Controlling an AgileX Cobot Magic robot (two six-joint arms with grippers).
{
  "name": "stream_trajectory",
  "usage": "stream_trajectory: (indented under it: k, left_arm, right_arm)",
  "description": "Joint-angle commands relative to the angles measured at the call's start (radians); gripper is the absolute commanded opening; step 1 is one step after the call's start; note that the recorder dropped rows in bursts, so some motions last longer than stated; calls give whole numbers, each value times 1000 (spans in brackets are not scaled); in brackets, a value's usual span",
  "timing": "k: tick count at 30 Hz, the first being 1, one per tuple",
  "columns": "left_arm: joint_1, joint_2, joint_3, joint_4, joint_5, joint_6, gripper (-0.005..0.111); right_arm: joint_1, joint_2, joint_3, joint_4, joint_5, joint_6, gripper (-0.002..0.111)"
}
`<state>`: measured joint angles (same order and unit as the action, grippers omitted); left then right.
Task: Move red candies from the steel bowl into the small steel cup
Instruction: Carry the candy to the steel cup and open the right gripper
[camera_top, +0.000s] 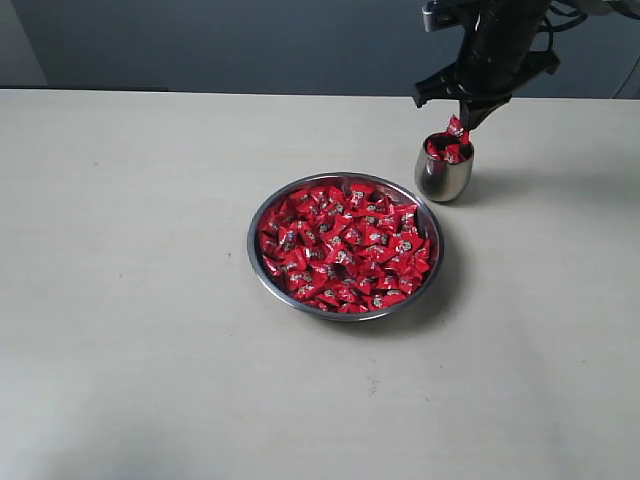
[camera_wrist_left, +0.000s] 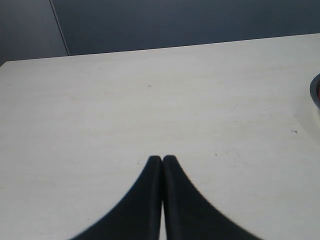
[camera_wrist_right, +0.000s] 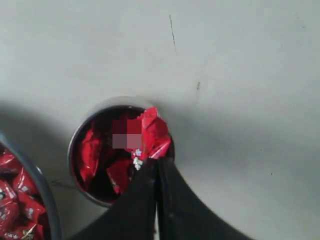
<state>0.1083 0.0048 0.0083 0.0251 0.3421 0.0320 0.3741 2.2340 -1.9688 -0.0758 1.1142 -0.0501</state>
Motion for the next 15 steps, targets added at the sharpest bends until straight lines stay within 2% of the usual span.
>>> stream_trajectory:
  k: [1, 15]
  left_arm:
    - [0, -5, -8, 2, -8, -3, 0]
    - [0, -5, -8, 2, -8, -3, 0]
  right_arm:
    - [-5, 9, -7, -1, 12, -20, -1]
    - [5, 37, -7, 33, 1, -44, -1]
